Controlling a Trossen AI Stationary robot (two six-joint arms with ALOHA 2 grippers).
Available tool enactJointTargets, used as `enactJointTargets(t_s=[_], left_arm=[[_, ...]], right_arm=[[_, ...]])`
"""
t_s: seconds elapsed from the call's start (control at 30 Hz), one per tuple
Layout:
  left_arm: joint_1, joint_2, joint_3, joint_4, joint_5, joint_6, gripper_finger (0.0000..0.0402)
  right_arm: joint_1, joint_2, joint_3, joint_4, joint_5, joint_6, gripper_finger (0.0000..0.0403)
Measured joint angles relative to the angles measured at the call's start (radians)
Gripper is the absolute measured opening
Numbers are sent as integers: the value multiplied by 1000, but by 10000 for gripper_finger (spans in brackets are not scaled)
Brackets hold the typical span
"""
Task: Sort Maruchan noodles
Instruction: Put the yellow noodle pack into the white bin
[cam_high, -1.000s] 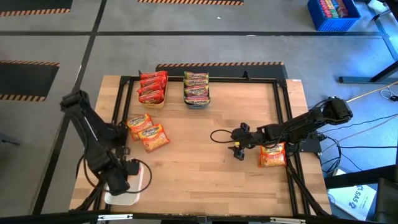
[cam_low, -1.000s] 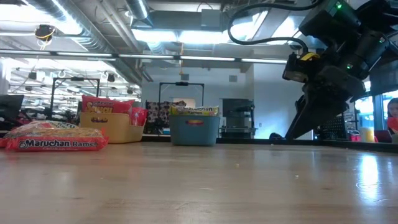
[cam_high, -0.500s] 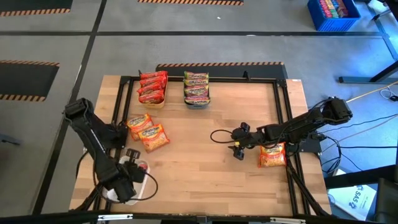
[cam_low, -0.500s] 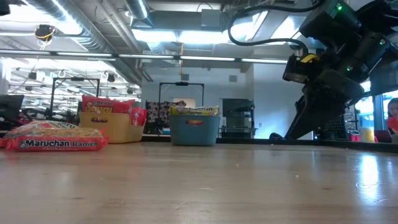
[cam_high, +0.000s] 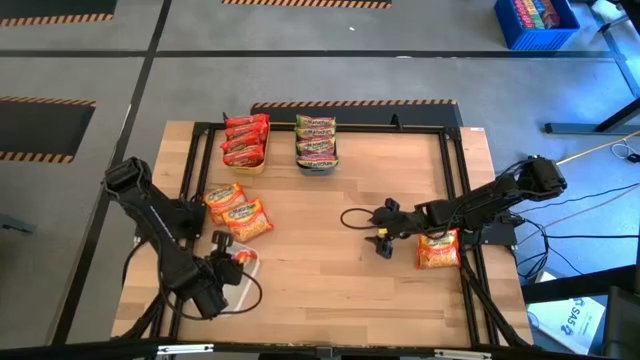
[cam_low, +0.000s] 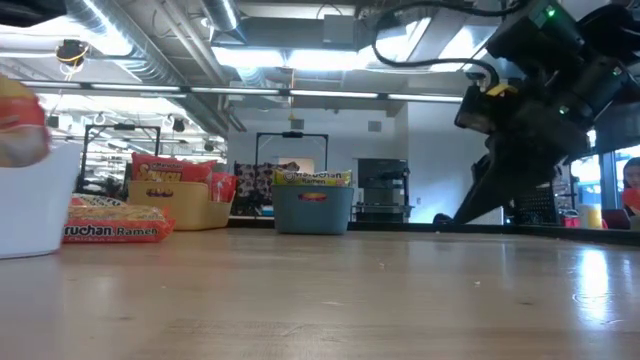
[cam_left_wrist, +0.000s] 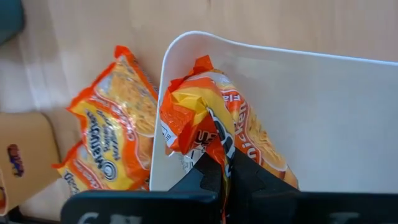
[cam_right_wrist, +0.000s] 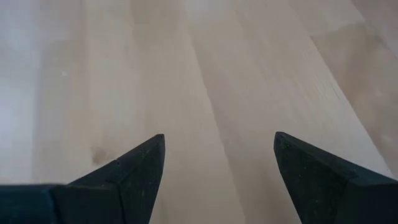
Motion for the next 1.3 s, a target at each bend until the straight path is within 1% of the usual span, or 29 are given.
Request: enactJointTargets(t_s=[0.17, 0.43, 0.57, 0.67, 0.8, 0.87, 1.13, 1.3], left_arm=[[26, 0, 0, 0, -36, 0, 0], [96, 0, -1, 20, -49, 0, 0], [150, -1, -31, 102, -96, 0, 0], [199, -1, -60, 146, -110, 0, 0], [266, -1, -87, 207, -122, 36, 0], [293, 0, -91, 225, -123, 65, 0], [364, -1, -91, 286, -123, 179, 0], [393, -1, -91, 307, -121, 203, 0]], right_arm=[[0, 0, 0, 90, -32, -28, 287], [0, 14, 0, 259, -32, -84, 287], [0, 71, 1, 366, -32, -131, 287], [0, 131, 29, 419, -44, -167, 287], [0, 219, 124, 430, -61, -224, 287], [0, 264, 182, 430, -86, -256, 287], [7, 382, 384, 427, -294, -387, 287], [40, 452, 491, 421, -321, -475, 287]])
